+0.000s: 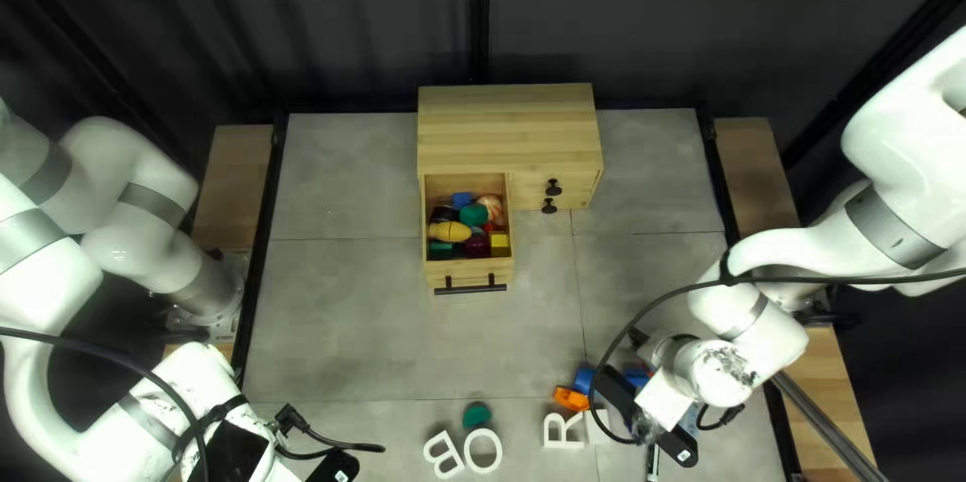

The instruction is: Open drawers and place objects into drawer and close

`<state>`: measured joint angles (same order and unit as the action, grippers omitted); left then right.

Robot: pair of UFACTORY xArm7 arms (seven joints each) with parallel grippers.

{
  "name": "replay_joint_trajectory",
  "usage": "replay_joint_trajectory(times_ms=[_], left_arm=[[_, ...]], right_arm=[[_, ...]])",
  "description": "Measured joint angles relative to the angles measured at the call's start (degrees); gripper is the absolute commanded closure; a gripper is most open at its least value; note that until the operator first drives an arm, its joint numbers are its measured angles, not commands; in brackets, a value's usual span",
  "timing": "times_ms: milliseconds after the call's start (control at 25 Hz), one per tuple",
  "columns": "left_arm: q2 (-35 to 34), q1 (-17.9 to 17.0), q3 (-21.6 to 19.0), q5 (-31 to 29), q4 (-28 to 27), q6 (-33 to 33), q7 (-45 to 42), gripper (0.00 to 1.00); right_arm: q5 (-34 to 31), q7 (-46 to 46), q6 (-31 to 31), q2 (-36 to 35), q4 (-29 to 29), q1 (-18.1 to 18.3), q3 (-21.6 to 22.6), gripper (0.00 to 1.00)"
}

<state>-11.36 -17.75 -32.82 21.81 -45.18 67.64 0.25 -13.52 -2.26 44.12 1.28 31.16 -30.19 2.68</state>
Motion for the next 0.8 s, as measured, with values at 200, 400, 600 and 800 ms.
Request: replay_joint_trajectory(times_ms=[200,400,600,800], left_arm=[[0.0,0.0,0.0,0.0,0.0,0.0,0.0,0.0],[0.0,0.0,0.0,0.0,0.0,0.0,0.0,0.0],[0.0,0.0,0.0,0.0,0.0,0.0,0.0,0.0],[0.0,0.0,0.0,0.0,0.0,0.0,0.0,0.0]], right_arm=[[-0.1,-0.1,0.2,0.2,-0.1,0.1,-0.1,0.99],[-0.1,0.3,2.5,2.2,-0.1,0.4,-0.4,1.0],[-0.5,2.3,8.0,5.6,1.5,1.7,-1.2,1.0],[-2.5,7.8,16.1,9.6,6.5,4.5,-2.1,1.0]])
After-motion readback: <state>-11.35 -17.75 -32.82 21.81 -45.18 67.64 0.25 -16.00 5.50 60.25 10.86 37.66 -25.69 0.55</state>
